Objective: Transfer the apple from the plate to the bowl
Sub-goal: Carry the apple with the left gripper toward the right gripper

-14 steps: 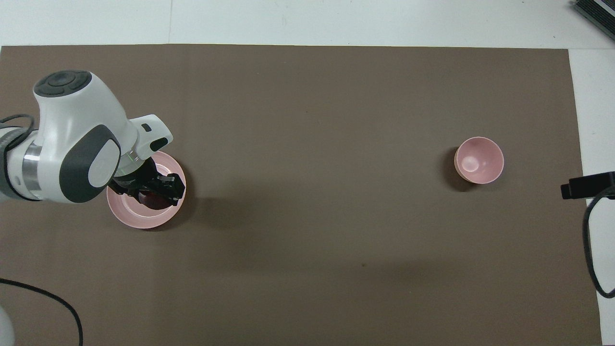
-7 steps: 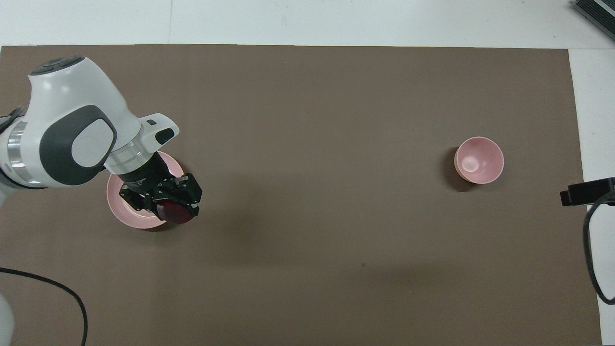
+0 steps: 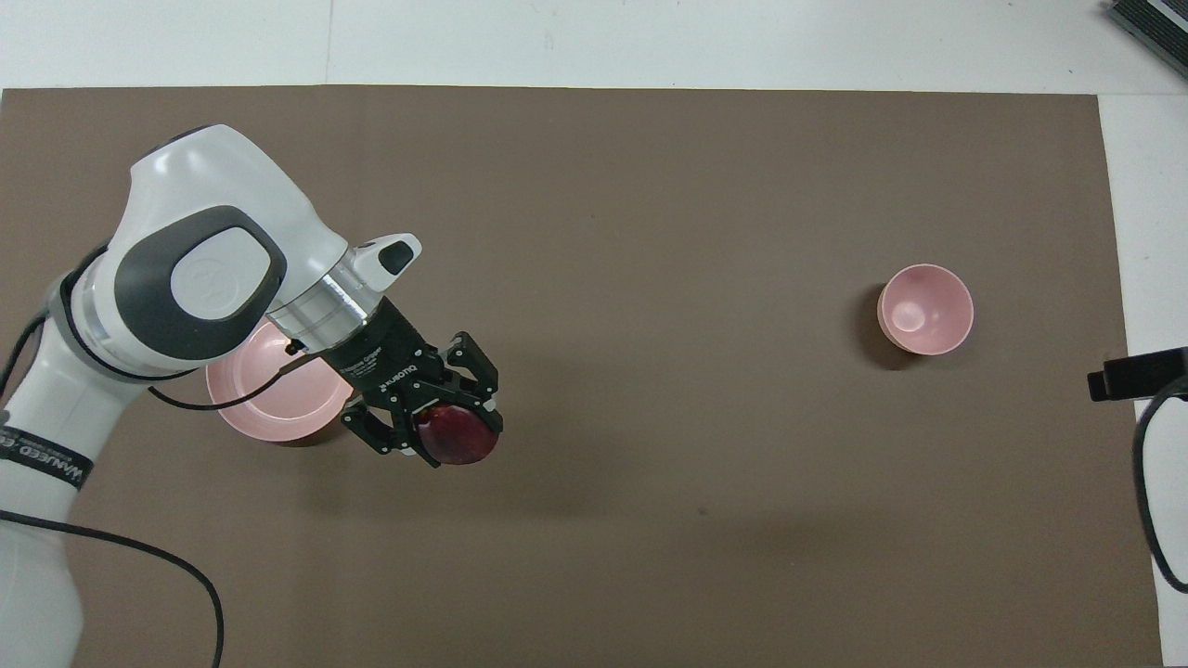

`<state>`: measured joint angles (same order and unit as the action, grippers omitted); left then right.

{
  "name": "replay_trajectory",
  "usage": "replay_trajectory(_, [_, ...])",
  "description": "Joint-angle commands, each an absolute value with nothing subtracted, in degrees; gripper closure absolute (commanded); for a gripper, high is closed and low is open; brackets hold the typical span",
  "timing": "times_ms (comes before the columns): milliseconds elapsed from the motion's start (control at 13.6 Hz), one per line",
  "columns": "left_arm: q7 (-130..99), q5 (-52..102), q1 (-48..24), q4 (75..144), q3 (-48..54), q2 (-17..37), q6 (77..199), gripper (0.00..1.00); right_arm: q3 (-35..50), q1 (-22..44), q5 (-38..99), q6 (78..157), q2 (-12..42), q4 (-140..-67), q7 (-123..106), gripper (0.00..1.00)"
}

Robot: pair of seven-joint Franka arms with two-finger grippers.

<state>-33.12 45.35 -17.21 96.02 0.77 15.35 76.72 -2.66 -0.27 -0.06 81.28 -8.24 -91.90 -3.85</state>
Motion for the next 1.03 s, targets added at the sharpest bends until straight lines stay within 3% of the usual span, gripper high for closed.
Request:
replay_trajectory(0, [-40.1,53.7,-19.5,96.1,0.1,15.3,76.9,1.00,-2.4,-0.4,-0.1,81.1,-9.1,-91.2,-3.8,0.00])
replay_trajectory(294, [-49.9,63.1,-20.7,96.6,3.1,15.1,82.4,1.00,-2.1,0.3,1.7,81.3,-9.9,-94.6,-4.7,0.00])
replay_trajectory(955, [-62.5,89.0,-20.7,100.3,18.4,13.6,110.8,1.00,-2.8,-0.7,29.8,88.2,-11.9,-107.2,-4.0,0.00])
